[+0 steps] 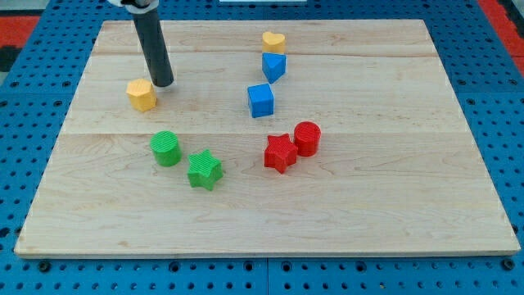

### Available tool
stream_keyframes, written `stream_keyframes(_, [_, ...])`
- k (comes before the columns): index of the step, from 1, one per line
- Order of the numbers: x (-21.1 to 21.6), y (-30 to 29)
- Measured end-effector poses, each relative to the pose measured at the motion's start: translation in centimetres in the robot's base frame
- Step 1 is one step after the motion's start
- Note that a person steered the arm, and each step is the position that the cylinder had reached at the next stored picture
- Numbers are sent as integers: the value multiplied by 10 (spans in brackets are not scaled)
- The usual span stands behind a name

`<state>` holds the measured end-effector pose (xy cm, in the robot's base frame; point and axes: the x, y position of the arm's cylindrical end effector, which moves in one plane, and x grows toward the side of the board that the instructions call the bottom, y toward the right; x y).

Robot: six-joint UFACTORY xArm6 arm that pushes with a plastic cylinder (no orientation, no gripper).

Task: Move the yellow hexagon towards top center side of board

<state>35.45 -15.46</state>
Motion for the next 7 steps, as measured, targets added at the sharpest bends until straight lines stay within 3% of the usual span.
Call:
stream_keyframes(1, [59,-27])
stream_keyframes(2, [73,-18])
stream_keyframes(3, [123,-33])
stream_keyframes(4, [85,-96])
stream_keyframes(5, [60,-72])
stream_keyframes(7, [56,-30])
